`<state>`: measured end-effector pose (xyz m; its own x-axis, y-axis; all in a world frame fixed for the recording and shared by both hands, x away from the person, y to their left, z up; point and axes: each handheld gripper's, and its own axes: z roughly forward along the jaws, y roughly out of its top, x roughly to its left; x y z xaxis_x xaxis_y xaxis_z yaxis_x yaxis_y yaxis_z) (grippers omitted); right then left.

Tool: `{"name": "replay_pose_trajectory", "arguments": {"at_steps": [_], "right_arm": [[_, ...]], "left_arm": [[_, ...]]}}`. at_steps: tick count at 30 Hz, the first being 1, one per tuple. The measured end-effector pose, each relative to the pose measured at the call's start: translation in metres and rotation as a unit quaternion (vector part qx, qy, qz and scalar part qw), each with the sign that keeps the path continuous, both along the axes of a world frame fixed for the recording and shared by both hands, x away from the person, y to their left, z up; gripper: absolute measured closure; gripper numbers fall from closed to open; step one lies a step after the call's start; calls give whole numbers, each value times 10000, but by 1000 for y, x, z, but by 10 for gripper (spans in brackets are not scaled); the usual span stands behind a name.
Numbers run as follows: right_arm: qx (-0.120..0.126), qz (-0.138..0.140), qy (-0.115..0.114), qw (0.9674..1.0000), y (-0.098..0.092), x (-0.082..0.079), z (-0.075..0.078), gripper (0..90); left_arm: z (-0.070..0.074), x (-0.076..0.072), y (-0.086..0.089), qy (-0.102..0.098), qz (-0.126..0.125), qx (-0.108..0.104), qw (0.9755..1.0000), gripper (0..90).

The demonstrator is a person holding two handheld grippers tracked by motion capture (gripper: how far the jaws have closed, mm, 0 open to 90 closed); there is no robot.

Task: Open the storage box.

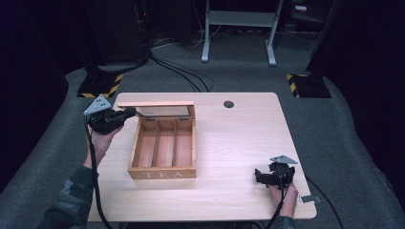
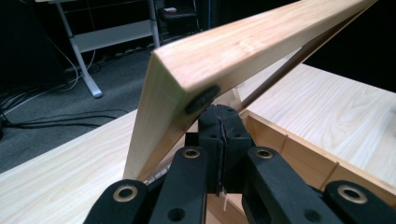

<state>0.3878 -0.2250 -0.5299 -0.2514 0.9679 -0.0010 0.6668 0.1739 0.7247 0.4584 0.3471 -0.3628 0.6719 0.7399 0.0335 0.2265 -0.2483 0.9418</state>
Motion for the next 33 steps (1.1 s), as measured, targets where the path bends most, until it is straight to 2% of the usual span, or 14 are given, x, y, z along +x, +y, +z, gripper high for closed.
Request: {"name": "replay_pose_trajectory", "arguments": {"at_steps": [10,20,25,26,33], "right_arm": [[-4,-1,19,10000,0,0,0,19],[-4,0,22,10000,0,0,0,19],[-5,2,17,10000,0,0,0,19],[-5,2,17,10000,0,0,0,18],[-5,1,19,10000,0,0,0,19]], "left_arm": [[-20,-25,-1,-83,-28,21,10000,889],[-40,-42,-3,-81,-38,-18,10000,889],[-51,-50,-6,-99,-34,51,9999,888],[-58,-55,-7,-115,-5,89,9999,888],[-79,-66,-6,0,-8,54,10000,886]]}}
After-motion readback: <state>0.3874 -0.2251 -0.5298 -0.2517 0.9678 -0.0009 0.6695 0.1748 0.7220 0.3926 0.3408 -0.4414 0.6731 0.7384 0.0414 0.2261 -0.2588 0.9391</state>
